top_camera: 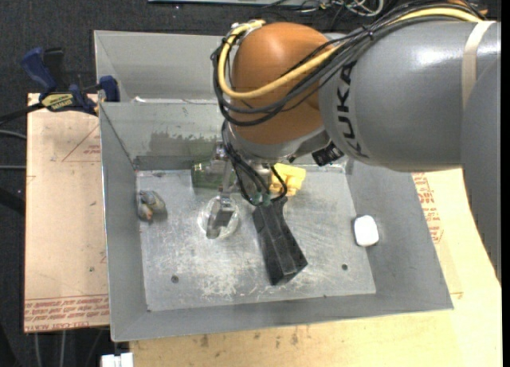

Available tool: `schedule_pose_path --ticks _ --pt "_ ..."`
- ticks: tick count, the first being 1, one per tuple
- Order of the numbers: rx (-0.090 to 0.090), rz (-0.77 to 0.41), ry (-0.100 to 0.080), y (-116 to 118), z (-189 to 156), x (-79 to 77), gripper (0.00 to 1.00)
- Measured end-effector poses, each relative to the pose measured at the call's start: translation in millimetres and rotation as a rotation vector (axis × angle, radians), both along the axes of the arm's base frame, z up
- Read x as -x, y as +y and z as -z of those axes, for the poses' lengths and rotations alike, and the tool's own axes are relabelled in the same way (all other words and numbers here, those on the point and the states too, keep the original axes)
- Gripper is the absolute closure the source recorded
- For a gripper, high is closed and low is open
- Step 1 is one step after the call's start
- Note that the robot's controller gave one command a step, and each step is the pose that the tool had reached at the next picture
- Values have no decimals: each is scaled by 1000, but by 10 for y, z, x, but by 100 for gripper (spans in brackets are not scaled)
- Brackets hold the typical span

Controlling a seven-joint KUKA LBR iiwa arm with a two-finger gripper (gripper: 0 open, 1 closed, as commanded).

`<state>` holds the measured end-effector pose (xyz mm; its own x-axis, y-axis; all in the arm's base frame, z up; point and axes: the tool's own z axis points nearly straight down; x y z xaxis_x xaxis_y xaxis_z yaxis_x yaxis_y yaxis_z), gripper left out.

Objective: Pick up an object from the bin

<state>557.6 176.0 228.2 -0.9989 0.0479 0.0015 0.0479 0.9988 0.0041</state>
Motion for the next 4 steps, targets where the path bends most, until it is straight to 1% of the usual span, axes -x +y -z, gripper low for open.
schedule_pose_path --ticks 1,2,3,4 --pt "7 58 -9 -182 229 -369 0" --pt "2 -47 -5 356 414 -629 0" --pt "0 7 -2 58 648 -755 0" --pt "-2 -33 -21 -312 1098 -880 0"
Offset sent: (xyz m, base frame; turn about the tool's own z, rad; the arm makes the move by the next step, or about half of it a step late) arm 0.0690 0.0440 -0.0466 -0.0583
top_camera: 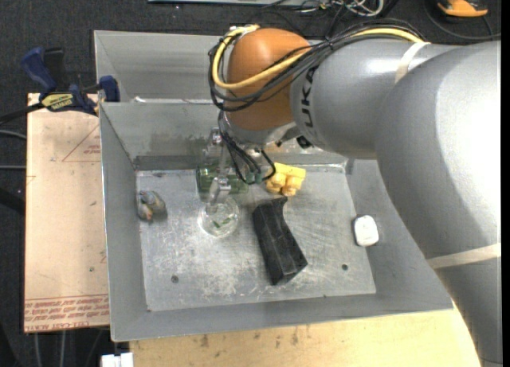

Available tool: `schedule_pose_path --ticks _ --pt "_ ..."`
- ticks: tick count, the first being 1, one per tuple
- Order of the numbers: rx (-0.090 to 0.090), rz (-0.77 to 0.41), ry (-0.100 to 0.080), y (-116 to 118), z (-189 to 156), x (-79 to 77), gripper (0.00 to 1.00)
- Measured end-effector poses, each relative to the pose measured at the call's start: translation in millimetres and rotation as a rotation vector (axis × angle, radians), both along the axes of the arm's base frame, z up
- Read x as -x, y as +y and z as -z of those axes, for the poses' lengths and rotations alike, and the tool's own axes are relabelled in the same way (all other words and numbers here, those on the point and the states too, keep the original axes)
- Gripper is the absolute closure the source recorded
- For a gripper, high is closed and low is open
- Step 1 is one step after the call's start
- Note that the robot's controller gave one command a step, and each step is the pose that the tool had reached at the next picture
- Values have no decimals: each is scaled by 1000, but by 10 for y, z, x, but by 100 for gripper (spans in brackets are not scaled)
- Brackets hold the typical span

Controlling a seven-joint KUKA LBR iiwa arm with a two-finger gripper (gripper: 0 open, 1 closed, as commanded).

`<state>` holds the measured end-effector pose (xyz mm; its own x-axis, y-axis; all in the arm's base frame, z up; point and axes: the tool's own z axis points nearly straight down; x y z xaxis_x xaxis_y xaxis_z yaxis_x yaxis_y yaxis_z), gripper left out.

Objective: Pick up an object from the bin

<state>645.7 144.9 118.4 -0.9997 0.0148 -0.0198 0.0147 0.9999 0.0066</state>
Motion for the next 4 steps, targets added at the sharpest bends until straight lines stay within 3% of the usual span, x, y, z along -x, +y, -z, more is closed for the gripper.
schedule_pose_path --ticks 1,2,3,4 --pt "1 -65 -3 -54 70 -11 0" --pt "-14 -174 3 -489 263 -47 0" --pt "5 -183 2 -541 258 -54 100" --pt "5 -182 2 -541 258 -55 100"
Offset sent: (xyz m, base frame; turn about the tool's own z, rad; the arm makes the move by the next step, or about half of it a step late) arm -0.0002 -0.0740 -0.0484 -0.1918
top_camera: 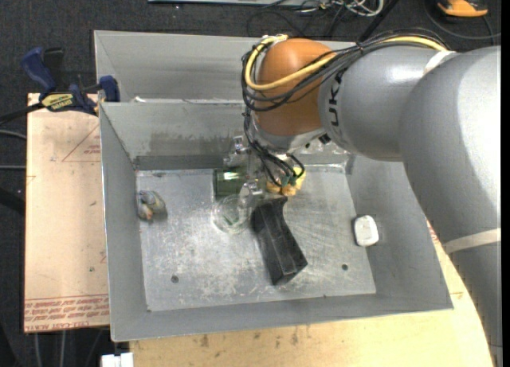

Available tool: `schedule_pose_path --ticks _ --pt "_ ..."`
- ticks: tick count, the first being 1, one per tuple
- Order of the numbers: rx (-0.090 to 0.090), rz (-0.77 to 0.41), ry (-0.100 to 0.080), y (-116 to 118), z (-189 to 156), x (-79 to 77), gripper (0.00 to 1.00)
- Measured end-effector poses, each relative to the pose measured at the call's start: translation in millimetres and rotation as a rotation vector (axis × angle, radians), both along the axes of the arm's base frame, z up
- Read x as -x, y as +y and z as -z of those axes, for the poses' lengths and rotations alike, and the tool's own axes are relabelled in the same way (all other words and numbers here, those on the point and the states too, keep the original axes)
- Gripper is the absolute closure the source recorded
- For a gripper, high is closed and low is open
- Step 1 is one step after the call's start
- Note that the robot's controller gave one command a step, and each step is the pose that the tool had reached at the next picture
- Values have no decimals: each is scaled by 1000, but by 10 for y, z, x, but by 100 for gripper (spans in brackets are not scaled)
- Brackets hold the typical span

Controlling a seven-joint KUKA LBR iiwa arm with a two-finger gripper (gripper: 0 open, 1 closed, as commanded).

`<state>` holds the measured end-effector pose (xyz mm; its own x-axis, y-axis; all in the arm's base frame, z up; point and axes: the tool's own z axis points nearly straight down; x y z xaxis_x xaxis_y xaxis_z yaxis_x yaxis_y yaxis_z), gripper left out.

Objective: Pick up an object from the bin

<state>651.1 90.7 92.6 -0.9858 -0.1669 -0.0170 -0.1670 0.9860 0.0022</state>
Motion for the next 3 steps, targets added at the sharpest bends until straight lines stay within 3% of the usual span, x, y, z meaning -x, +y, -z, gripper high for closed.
schedule_pose_path --ticks 1,2,3 --pt "1 0 9 11 29 -47 100" --pt "2 -1 12 -12 -248 341 100" --pt "2 0 10 -13 -371 377 100"
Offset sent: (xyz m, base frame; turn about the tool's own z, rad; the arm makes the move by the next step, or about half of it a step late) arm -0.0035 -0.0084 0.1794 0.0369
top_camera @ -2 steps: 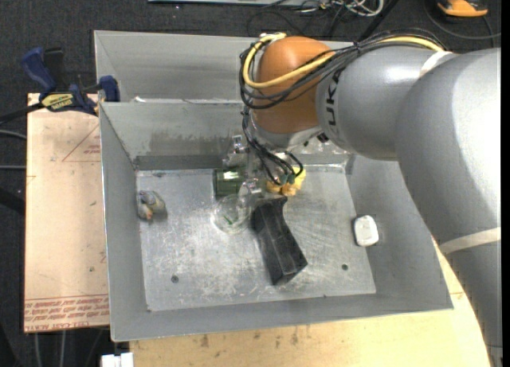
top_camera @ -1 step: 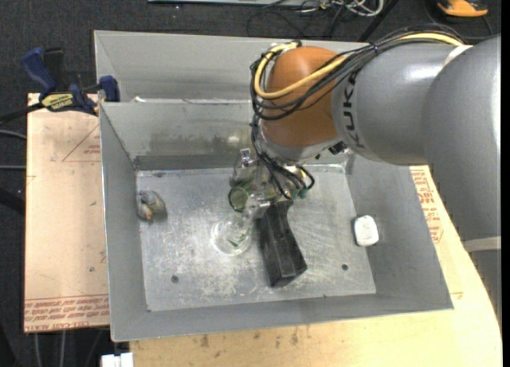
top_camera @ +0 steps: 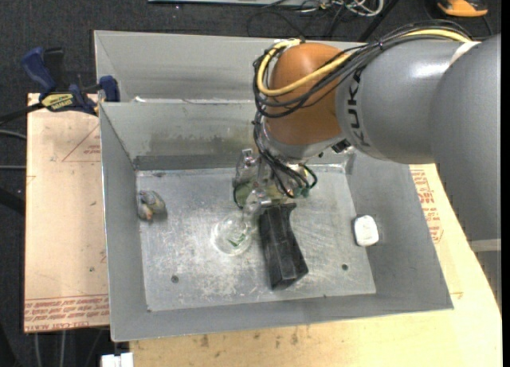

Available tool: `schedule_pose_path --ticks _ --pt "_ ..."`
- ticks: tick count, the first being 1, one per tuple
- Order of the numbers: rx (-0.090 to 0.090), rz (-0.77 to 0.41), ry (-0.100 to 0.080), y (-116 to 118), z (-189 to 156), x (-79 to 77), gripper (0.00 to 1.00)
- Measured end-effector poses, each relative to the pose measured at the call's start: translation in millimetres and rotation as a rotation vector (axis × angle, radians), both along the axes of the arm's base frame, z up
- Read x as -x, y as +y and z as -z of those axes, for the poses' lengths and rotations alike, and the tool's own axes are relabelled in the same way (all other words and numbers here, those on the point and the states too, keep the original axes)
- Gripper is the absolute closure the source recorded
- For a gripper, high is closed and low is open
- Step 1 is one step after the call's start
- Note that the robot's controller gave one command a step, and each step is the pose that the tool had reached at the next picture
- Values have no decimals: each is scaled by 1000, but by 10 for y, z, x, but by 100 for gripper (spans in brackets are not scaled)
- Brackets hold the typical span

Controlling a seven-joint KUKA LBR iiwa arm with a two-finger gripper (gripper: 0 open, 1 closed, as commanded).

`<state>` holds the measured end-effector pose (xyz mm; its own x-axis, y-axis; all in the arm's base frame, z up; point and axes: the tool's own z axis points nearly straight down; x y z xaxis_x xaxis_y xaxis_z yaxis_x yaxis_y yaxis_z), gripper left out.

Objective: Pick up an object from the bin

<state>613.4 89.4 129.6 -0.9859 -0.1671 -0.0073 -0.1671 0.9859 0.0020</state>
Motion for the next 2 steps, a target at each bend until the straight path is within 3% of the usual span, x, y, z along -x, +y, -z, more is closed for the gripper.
schedule_pose_path --ticks 1,2 --pt "0 0 0 0 0 -1 100" --pt "1 -86 1 -69 -49 86 100"
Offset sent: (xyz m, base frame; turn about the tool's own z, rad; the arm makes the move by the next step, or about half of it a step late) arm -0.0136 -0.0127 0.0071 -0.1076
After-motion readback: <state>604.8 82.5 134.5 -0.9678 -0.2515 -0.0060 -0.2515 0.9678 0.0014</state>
